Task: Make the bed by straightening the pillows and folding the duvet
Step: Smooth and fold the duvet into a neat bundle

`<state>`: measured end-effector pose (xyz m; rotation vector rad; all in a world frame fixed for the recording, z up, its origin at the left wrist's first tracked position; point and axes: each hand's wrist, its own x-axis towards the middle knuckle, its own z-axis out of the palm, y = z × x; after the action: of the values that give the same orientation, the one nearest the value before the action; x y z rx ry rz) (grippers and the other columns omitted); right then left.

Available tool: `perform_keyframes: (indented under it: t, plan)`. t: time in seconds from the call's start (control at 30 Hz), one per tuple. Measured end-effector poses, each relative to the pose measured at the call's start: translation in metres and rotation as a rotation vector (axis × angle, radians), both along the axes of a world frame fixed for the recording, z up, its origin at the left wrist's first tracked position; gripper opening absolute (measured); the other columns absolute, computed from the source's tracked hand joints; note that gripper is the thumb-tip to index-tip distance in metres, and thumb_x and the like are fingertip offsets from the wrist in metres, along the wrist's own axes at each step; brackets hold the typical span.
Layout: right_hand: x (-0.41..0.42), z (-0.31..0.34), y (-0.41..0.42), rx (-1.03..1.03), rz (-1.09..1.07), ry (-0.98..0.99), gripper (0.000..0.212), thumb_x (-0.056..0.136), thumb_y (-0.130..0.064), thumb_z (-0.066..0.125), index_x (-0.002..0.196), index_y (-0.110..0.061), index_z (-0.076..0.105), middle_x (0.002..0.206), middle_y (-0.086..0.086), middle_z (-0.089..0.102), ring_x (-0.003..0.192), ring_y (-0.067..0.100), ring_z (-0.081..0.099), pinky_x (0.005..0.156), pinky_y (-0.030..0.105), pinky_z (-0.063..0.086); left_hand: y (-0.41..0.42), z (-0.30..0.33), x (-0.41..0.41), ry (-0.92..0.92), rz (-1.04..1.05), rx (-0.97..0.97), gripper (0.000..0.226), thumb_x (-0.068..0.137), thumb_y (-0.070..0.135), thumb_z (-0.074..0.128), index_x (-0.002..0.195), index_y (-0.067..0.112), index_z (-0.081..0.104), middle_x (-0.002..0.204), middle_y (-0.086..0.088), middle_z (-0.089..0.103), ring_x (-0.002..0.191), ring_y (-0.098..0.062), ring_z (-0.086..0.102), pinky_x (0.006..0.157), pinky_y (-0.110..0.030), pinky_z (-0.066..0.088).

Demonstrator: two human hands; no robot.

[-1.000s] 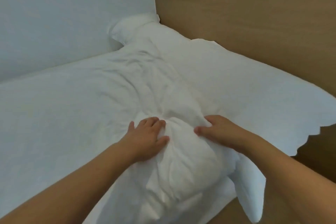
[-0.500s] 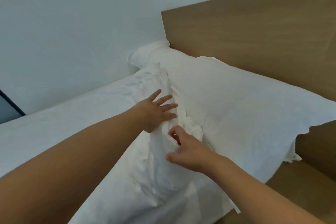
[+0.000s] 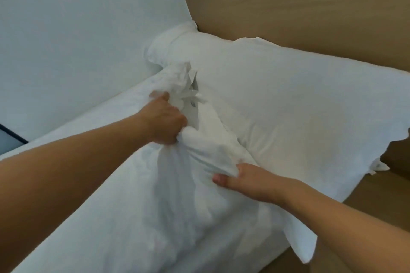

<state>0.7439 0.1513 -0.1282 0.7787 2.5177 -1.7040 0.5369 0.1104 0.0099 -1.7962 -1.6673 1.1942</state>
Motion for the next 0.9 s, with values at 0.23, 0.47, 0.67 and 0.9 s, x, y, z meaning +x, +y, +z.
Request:
perform_keyframes:
  t: [0.23, 0.47, 0.67, 0.9]
  plan:
    - [0.014, -0.020, 0.013, -0.031, -0.305, -0.079, 0.016, 0.080, -0.021, 0.061, 0.094, -0.014, 0.065, 0.094, 0.003, 0.065, 0.083, 0.022, 0.059, 0.067, 0.030, 0.043, -0.050, -0.061, 0.040, -0.502, 0.236, 0.474, 0.097, 0.072, 0.069, 0.049, 0.149, 0.030, 0.004, 0.156, -0.006, 0.007, 0.145, -0.031, 0.008, 0.108, -0.071, 0.007]
    - [-0.011, -0.041, -0.084, -0.164, -1.234, 0.203, 0.107, 0.055, -0.069, 0.058, 0.145, -0.021, 0.027, 0.147, 0.006, 0.032, 0.135, 0.028, 0.031, 0.112, 0.047, 0.029, -0.152, -0.188, 0.060, -0.785, 0.651, 0.269, 0.123, 0.064, 0.062, 0.057, 0.135, 0.044, -0.042, 0.145, 0.004, -0.049, 0.141, -0.036, -0.032, 0.109, -0.071, 0.000]
    - [-0.041, -0.015, -0.066, -0.814, -1.279, 0.308, 0.096, 0.059, -0.030, 0.088, 0.140, -0.014, 0.038, 0.122, 0.004, 0.056, 0.100, 0.024, 0.059, 0.087, 0.041, 0.052, -0.168, -0.167, 0.058, -0.879, 0.610, 0.408, 0.110, 0.074, 0.047, 0.057, 0.142, 0.044, -0.030, 0.158, 0.007, -0.023, 0.148, -0.031, -0.007, 0.114, -0.062, 0.014]
    - [-0.076, 0.195, -0.017, -0.036, -0.837, 0.646, 0.012, 0.063, -0.017, 0.064, 0.074, -0.021, 0.063, 0.073, -0.005, 0.067, 0.073, 0.020, 0.065, 0.068, 0.033, 0.055, -0.158, -0.041, 0.029, -0.948, 0.448, 1.087, 0.084, 0.077, 0.026, 0.061, 0.148, 0.039, 0.020, 0.138, -0.002, 0.053, 0.112, -0.034, 0.059, 0.081, -0.040, 0.048]
